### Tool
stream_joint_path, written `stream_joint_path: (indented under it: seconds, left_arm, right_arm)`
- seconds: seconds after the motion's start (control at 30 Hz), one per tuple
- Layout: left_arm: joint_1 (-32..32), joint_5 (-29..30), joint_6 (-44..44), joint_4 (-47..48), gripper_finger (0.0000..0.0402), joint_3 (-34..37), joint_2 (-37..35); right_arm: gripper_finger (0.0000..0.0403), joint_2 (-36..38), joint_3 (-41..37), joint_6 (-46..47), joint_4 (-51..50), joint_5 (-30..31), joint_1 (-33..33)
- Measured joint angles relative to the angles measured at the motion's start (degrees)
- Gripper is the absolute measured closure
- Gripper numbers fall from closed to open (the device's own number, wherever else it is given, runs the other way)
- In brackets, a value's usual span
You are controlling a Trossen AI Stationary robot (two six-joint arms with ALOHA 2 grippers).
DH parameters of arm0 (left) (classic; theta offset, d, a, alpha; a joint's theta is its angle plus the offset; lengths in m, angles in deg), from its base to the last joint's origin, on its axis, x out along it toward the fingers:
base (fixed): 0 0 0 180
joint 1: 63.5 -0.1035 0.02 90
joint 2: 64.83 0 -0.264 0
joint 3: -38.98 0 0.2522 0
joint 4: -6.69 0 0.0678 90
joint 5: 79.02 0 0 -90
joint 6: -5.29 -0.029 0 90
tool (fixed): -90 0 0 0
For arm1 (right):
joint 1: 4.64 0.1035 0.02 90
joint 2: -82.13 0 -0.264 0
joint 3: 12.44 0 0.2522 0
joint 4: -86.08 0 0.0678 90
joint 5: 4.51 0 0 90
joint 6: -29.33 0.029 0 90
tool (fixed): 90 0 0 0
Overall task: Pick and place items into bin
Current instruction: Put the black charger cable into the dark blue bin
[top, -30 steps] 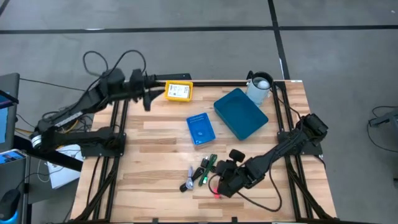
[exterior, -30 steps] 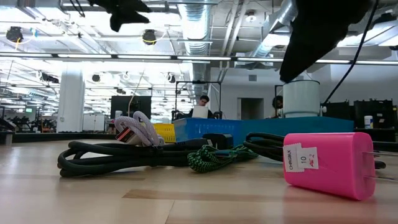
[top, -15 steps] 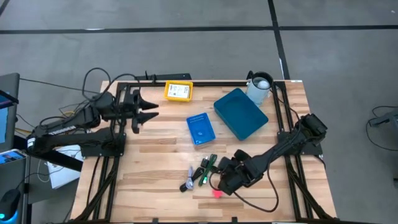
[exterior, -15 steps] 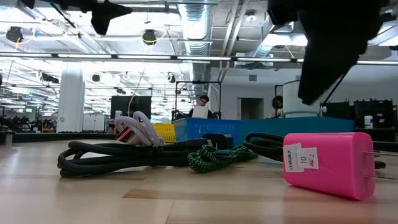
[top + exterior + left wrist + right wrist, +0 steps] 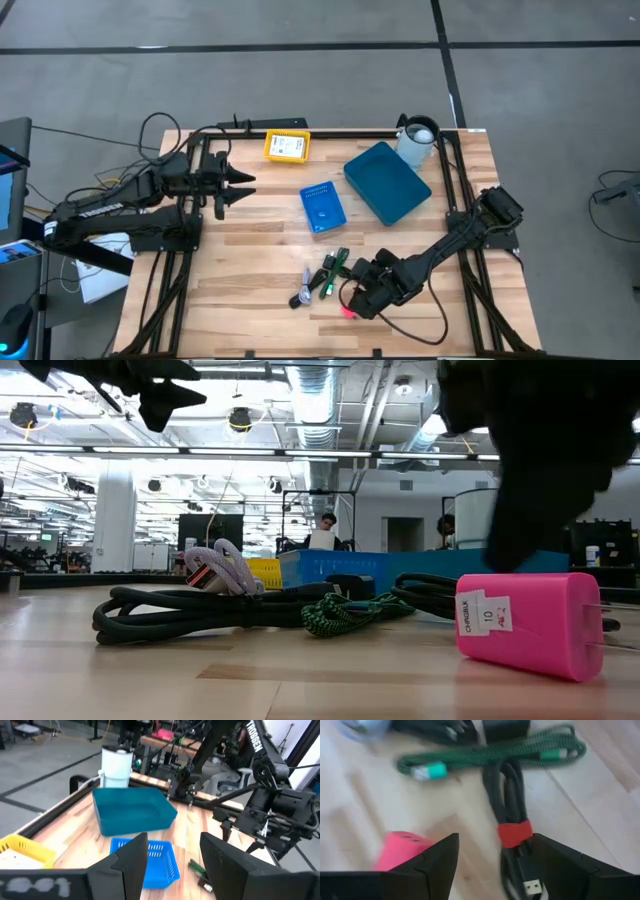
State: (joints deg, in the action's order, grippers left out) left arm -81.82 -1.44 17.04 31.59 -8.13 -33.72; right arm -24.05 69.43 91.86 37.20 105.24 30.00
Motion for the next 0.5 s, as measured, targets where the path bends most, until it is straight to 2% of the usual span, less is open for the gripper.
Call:
stream_joint_path:
  seconds: [0.13,0.33,0.5]
  left_arm:
    - [0.0,-0.04,0.79,0.0,0.023,-0.04,-0.02]
    - [0.0,-0.07,6.79,1.73,0.023,-0.04,0.0]
    - [0.0,-0.11,7.82,2.99,0.023,-0.05,0.0]
  right_arm:
    - [0.0158,-2.99,0.12,-1.55,0.51,-1.52,-0.35]
    - [0.0158,-7.38,0.36,-2.96,-0.6,-2.48,-2.25]
    - [0.016,-8.54,0.44,-3.65,-0.63,-2.47,-2.88]
